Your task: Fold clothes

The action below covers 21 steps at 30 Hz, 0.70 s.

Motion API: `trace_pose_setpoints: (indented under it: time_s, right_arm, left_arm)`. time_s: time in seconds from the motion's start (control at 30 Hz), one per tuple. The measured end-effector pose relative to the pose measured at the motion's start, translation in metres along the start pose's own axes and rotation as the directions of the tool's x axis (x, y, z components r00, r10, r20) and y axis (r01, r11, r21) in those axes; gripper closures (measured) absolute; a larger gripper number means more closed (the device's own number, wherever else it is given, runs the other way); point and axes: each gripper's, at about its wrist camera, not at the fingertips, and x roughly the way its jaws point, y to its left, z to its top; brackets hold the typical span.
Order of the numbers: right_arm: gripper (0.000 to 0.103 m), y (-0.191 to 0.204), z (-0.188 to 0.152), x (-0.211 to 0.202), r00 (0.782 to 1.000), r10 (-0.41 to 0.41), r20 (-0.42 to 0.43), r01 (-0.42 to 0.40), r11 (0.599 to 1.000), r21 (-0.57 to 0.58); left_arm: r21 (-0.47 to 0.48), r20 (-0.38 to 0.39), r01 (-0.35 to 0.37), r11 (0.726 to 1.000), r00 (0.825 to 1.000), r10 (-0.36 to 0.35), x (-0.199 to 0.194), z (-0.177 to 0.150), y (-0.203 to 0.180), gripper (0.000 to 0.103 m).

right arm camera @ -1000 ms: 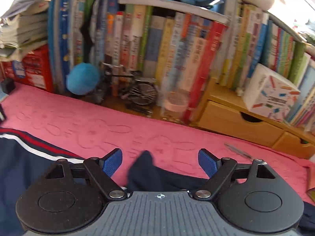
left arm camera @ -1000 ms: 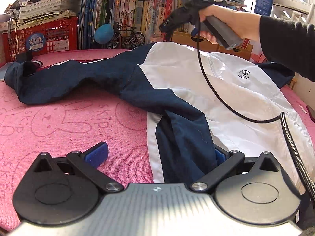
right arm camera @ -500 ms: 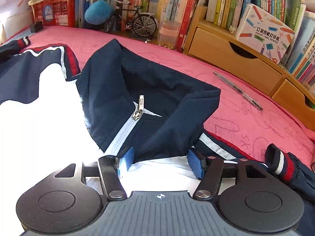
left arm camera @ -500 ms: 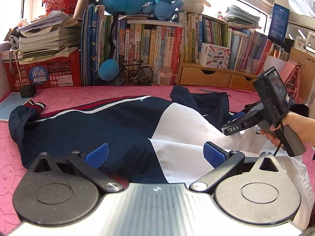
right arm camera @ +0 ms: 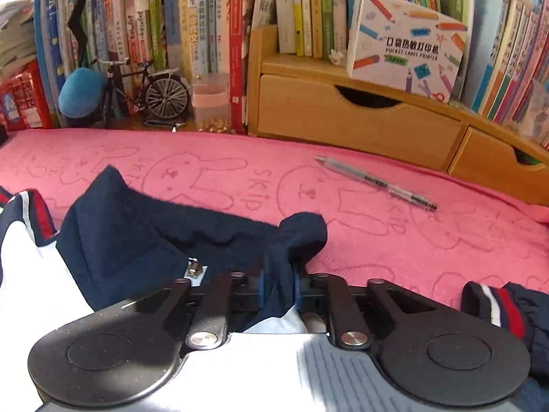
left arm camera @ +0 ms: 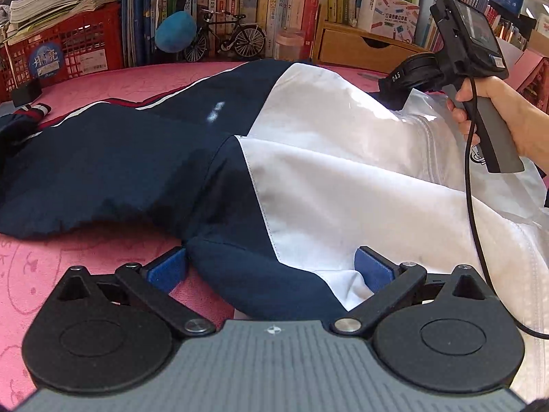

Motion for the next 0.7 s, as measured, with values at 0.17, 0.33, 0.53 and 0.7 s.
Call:
trace_pose_setpoints:
  time_s: [0.17, 0.33, 0.53, 0.7]
  right_arm:
    - [0.096, -0.017, 0.055, 0.007, 0.987, -0.089, 0.132, 0.075, 0.992, 0.103]
    - [0.092, -0.037, 0.076, 0.053, 0.990, -0.143, -0.009, 0.141, 0.964, 0.226]
    - [0.008, 0.006, 0.074, -0.001, 0.978, -0.168, 0.123, 0.152, 0.979, 0.135]
    - [0.009, 0.093, 0.086, 0.006, 1.000, -0.010, -0.021, 0.007, 0.993, -0.119]
  left_arm:
    - [0.032, 0.028, -0.029, 0.999, 0.999, 0.028, 0.003, -0.001, -0.004, 0.000]
    - [0.068, 0.069, -0.056, 0.996, 0.996, 0.051, 0.006, -0.006, -0.007, 0.000]
    - [0.076, 0.111, -0.042, 0.996, 0.993, 0.033, 0.004, -0.011, -0.005, 0.000]
    - [0.069, 0.120, -0.035, 0.997, 0.992, 0.027, 0.004, -0.010, -0.004, 0.000]
